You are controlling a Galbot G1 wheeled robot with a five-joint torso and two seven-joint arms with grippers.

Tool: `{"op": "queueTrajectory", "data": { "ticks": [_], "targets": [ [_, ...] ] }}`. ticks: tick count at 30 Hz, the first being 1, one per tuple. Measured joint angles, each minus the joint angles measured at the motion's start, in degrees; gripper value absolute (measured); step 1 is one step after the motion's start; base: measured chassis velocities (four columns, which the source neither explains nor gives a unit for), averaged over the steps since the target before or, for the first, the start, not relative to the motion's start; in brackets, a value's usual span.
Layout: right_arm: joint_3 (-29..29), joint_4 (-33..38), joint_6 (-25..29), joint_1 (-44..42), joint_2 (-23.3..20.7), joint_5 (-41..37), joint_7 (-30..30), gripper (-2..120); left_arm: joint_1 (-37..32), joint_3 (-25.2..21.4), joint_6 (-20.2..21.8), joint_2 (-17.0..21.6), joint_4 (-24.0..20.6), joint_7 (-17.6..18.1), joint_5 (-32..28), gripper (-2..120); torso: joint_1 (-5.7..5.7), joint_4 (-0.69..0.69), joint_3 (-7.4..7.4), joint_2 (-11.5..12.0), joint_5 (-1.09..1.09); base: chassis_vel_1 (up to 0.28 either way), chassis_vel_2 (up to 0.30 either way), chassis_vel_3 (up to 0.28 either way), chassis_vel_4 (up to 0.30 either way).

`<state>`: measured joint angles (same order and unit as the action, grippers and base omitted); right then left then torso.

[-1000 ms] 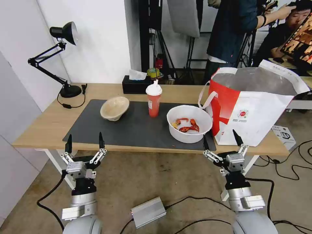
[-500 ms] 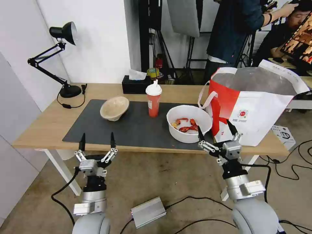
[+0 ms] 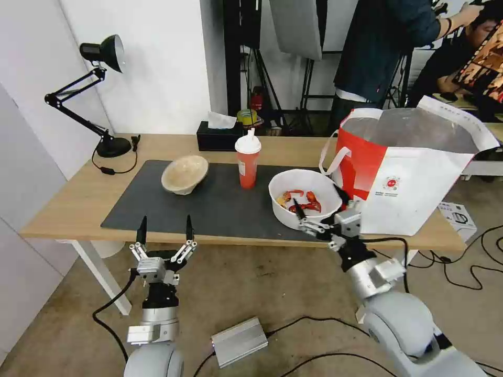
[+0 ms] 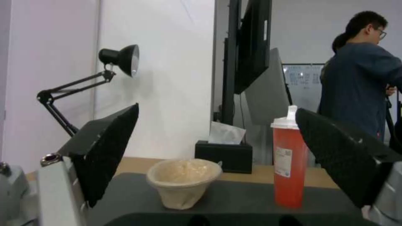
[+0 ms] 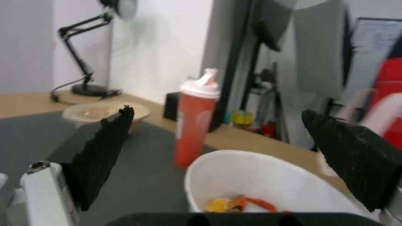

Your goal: Pick up the trash from the table and place it into the takeout bag.

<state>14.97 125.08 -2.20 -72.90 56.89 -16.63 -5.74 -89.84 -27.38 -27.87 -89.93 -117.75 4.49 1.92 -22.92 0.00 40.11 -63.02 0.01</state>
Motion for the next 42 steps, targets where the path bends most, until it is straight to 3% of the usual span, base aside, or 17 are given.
{"op": "queueTrajectory", "data": {
  "ticks": [6,13,20,23,28,42],
  "targets": [
    [-5.0,-3.0,-3.3,6.6,-3.0,-3.8,1.2,100,0.0,-0.4,0.0,-0.5,0.2,-0.1,0.1,100,0.0,0.0,0.0,0.0,0.0,0.0,0.0,0.0,0.0],
    [-9.4,-4.5,-12.7,13.5,-4.4,-8.7,2.9,100,-0.2,-0.7,-0.1,-1.1,0.5,-0.2,0.2,100,0.0,0.0,0.0,0.0,-0.01,0.0,0.0,0.0,0.0],
    [-9.2,-4.1,-21.4,15.2,-4.4,-8.7,3.3,100,-0.2,-0.4,-0.1,-1.3,0.9,-0.2,0.3,100,0.0,0.0,0.0,0.0,0.0,0.0,0.0,0.0,0.0],
    [-7.9,-2.9,-28.9,15.8,-4.9,-9.6,4.6,100,-0.2,0.1,-0.2,-1.3,1.2,-0.2,0.7,100,0.0,0.0,0.0,0.0,-0.01,0.0,0.0,0.0,0.0],
    [-7.1,-2.2,-34.0,16.7,-5.2,-10.6,5.3,100,-0.2,0.3,-0.2,-1.3,1.5,-0.2,0.9,100,0.0,0.0,-0.01,0.0,0.0,0.0,0.0,0.0,0.0],
    [-5.9,-2.8,-39.6,19.8,-5.4,-15.6,3.6,100,0.4,0.3,-0.3,-1.3,2.2,-0.2,0.9,100,0.01,-0.01,0.0,0.0,-0.01,0.0,0.0,0.0,0.0]
  ]
}}
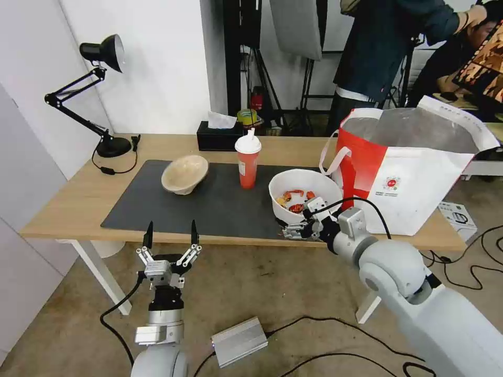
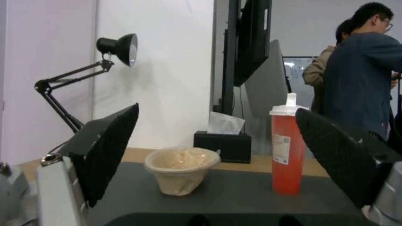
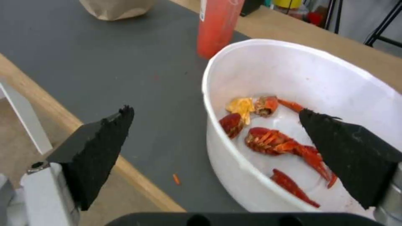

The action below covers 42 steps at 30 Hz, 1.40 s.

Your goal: Pick up the trash from the table and place it into the takeout bag.

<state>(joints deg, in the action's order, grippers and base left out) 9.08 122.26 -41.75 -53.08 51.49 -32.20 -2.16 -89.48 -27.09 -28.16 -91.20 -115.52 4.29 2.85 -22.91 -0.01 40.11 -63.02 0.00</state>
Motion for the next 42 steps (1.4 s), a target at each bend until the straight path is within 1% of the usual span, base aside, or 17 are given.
{"op": "queueTrajectory", "data": {
  "ticks": [8,16,26,42],
  "targets": [
    [-1.9,-2.0,0.0,3.6,-0.2,-0.9,0.1,100,0.5,0.0,0.0,0.0,0.6,0.0,-0.1,100,0.0,0.01,0.0,0.0,0.0,0.0,0.0,0.0,0.0],
    [-4.1,-4.7,0.2,5.4,0.5,-0.9,0.5,100,0.8,-0.3,0.0,0.0,1.1,0.1,-0.6,100,0.0,0.01,0.0,0.0,0.0,0.0,0.0,0.0,0.0],
    [-6.4,-6.8,0.3,6.8,1.2,-0.1,0.9,100,1.1,-0.4,0.0,0.0,1.5,0.2,-0.8,100,0.0,0.01,0.0,0.0,0.0,0.0,0.0,0.0,0.0],
    [-8.0,-8.7,0.4,8.1,1.4,1.5,1.6,99,1.3,-0.3,-0.2,0.0,2.0,0.3,-0.8,100,0.0,0.01,0.0,0.0,0.0,0.0,0.0,0.0,0.0]
  ]
}}
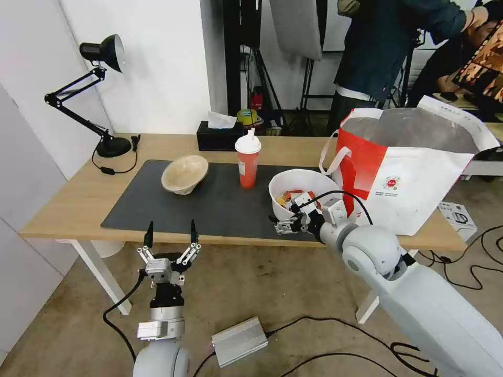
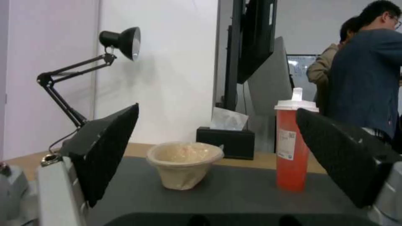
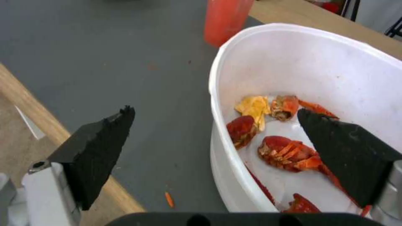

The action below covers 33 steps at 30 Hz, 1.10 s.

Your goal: Pick up the trash from the table and place it into the takeout bag.

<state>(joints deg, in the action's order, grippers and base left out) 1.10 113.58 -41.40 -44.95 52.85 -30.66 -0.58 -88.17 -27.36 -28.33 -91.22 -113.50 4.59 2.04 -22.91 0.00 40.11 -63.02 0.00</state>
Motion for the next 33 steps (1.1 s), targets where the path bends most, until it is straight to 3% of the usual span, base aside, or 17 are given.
{"op": "queueTrajectory", "data": {
  "ticks": [33],
  "targets": [
    [-0.5,-3.8,0.1,0.7,0.6,1.8,1.8,98,-0.1,0.2,-0.9,0.0,0.9,0.1,-0.1,100,0.0,0.0,0.0,0.0,0.0,0.0,0.0,0.0,0.0]
  ]
}}
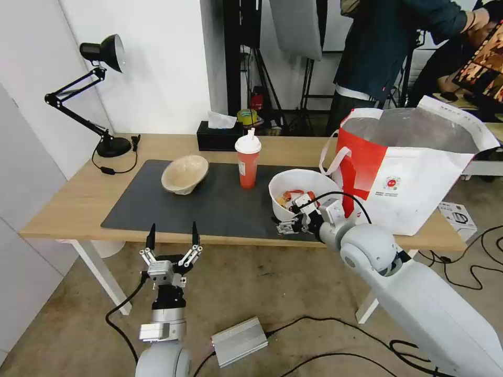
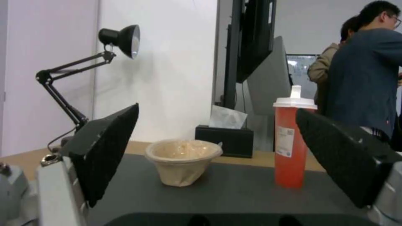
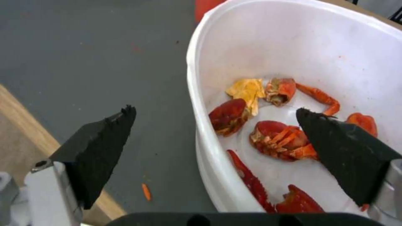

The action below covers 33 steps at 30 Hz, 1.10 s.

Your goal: Pick up the trash from the table and place it into the takeout bag.

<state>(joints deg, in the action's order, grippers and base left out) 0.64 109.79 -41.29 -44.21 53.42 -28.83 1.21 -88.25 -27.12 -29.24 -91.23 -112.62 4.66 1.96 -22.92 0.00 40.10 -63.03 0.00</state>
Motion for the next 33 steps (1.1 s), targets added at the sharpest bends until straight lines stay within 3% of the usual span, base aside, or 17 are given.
{"op": "queueTrajectory", "data": {
  "ticks": [6,14,18,22,25,27,30,33],
  "targets": [
    [0.0,-0.6,0.1,0.0,0.1,0.1,0.3,92,0.0,-0.1,0.0,0.0,0.0,0.0,0.0,100,0.0,0.0,-0.01,0.0,0.0,0.0,0.0,0.0,0.0],
    [-0.1,-1.3,0.1,0.1,0.2,0.4,0.6,65,0.1,-0.4,0.0,0.0,-0.1,0.0,-0.1,100,0.01,0.0,-0.01,0.0,-0.01,0.0,0.0,0.0,0.0],
    [-0.3,-1.8,0.1,0.1,0.3,0.6,0.7,44,0.1,-0.4,0.0,0.0,-0.2,0.1,-0.2,100,0.01,0.0,-0.01,0.0,-0.01,0.0,0.0,0.0,0.0],
    [-0.3,-1.9,0.1,0.1,0.4,0.6,0.8,34,0.1,-0.4,0.0,0.0,-0.2,0.1,-0.2,100,0.0,0.01,0.0,0.0,0.0,0.0,0.0,0.0,0.0],
    [-0.4,-2.2,-0.1,0.0,0.3,0.8,0.9,18,0.1,-0.5,0.0,0.0,-0.2,0.1,-0.3,100,0.0,0.0,0.01,0.0,0.01,0.0,0.0,0.0,0.0],
    [-0.4,-2.2,-0.1,0.0,0.3,0.8,0.9,17,0.2,-0.5,0.0,0.0,-0.2,0.1,-0.3,100,-0.01,-0.02,0.02,0.0,0.04,0.0,0.0,0.0,0.0],
    [-0.3,-2.2,-0.1,0.0,0.3,1.1,1.1,2,0.2,-0.4,-0.1,0.0,-0.2,0.1,-0.3,100,-0.01,0.0,0.01,0.0,0.01,0.0,0.0,0.0,0.0],
    [-0.3,-2.3,-0.1,0.0,0.3,1.5,1.5,0,0.3,-0.4,-0.1,0.0,-0.2,0.1,-0.3,100,-0.01,0.0,0.01,0.0,-0.01,0.0,0.0,0.0,0.0]
  ]
}}
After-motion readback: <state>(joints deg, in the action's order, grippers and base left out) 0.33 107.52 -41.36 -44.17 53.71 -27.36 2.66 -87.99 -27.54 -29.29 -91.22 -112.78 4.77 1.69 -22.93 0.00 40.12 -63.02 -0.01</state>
